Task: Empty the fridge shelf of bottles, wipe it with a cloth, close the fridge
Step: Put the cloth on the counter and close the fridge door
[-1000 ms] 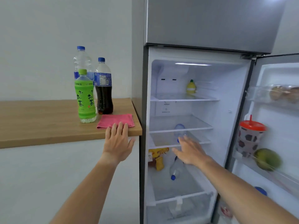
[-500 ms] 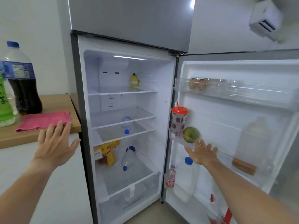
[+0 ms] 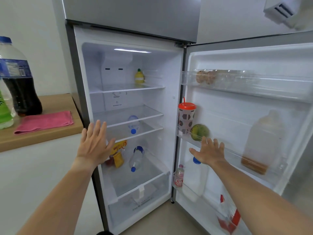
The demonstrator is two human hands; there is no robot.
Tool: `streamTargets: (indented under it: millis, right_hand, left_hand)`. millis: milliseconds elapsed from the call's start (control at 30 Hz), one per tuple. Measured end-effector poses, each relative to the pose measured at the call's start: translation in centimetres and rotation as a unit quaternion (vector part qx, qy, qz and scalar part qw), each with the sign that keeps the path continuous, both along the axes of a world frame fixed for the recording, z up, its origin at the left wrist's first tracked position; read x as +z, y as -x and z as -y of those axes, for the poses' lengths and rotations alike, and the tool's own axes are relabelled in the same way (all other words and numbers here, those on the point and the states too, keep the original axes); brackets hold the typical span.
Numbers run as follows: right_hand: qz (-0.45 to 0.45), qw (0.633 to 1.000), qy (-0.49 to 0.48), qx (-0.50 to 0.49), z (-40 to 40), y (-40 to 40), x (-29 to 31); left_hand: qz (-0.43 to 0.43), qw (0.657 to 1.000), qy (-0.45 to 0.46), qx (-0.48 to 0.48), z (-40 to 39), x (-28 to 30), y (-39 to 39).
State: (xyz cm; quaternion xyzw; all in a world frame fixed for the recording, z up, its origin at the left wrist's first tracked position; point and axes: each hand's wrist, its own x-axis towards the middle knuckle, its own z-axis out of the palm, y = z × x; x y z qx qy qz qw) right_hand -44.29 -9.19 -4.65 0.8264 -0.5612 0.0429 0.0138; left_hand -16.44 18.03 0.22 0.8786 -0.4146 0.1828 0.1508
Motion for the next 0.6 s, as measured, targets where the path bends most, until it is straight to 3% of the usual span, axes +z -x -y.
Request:
streamTargets:
  millis: [600]
  right_hand:
    - [0.019, 0.997, -0.005, 0.076, -4.7, -3.4, -0.2]
  left_hand:
    - [-0.006, 1.0, 0.001, -0.028, 0.7, 1.4, 2.7]
